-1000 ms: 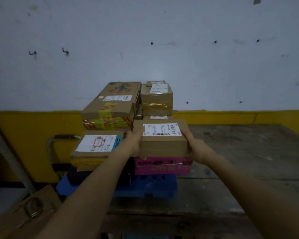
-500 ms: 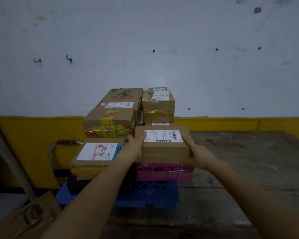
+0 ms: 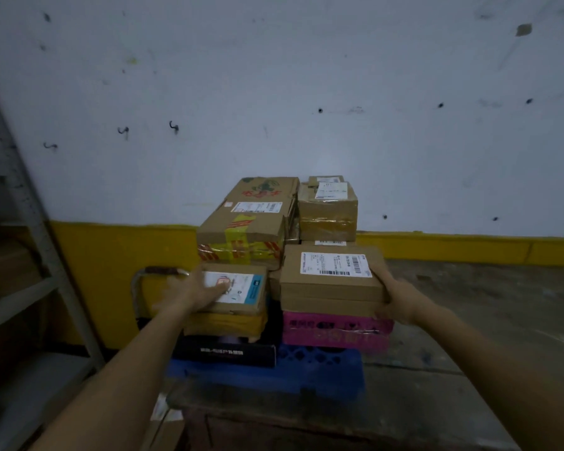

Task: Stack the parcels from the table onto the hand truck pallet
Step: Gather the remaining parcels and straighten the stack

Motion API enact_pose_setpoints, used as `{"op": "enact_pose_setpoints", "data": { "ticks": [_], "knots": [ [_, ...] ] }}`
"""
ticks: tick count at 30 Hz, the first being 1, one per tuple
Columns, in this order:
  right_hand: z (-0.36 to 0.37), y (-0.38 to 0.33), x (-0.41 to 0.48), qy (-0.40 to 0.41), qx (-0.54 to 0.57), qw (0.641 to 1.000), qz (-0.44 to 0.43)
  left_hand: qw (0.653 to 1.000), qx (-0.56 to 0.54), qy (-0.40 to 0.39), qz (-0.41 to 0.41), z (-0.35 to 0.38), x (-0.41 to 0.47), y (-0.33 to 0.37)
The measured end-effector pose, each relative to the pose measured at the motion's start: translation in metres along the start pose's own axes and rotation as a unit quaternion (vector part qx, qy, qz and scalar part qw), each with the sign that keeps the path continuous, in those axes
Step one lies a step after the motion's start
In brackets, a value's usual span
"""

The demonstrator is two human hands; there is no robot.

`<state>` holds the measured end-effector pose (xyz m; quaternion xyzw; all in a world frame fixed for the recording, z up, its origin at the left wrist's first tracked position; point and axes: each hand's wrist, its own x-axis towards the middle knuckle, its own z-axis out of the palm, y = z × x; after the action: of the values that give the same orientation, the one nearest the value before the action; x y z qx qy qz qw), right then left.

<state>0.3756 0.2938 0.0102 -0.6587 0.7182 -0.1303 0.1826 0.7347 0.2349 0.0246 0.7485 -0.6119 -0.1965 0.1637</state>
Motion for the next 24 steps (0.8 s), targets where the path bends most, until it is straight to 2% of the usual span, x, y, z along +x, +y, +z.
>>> {"op": "enact_pose_setpoints", "data": {
  "ticks": [2, 4, 14, 19, 21, 24],
  "knots": [
    [0.0, 0.0, 0.0, -0.005, 0.0, 1.0, 0.001, 0.995, -0.068, -0.039, 0.058, 0.006, 0.004, -0.007],
    [-0.001, -0.001, 0.0, -0.007, -0.004, 1.0, 0.002, 0.992, -0.092, -0.032, 0.076, 0.011, 0.001, -0.003],
    [-0.002, -0.004, 0.001, -0.009, -0.015, 1.0, 0.003, 0.991, -0.108, -0.016, 0.079, 0.019, 0.0, 0.004],
    [-0.007, -0.001, -0.001, -0.045, -0.028, 0.999, -0.009, 0.993, -0.06, -0.052, 0.082, 0.013, 0.009, 0.001],
    [-0.012, -0.003, 0.001, -0.044, -0.028, 0.999, 0.006, 0.996, -0.052, -0.029, 0.065, 0.008, 0.013, 0.001],
    [-0.02, -0.007, 0.001, -0.022, -0.001, 0.999, 0.042, 0.996, -0.024, 0.06, 0.066, 0.0, 0.014, 0.004]
  ]
}}
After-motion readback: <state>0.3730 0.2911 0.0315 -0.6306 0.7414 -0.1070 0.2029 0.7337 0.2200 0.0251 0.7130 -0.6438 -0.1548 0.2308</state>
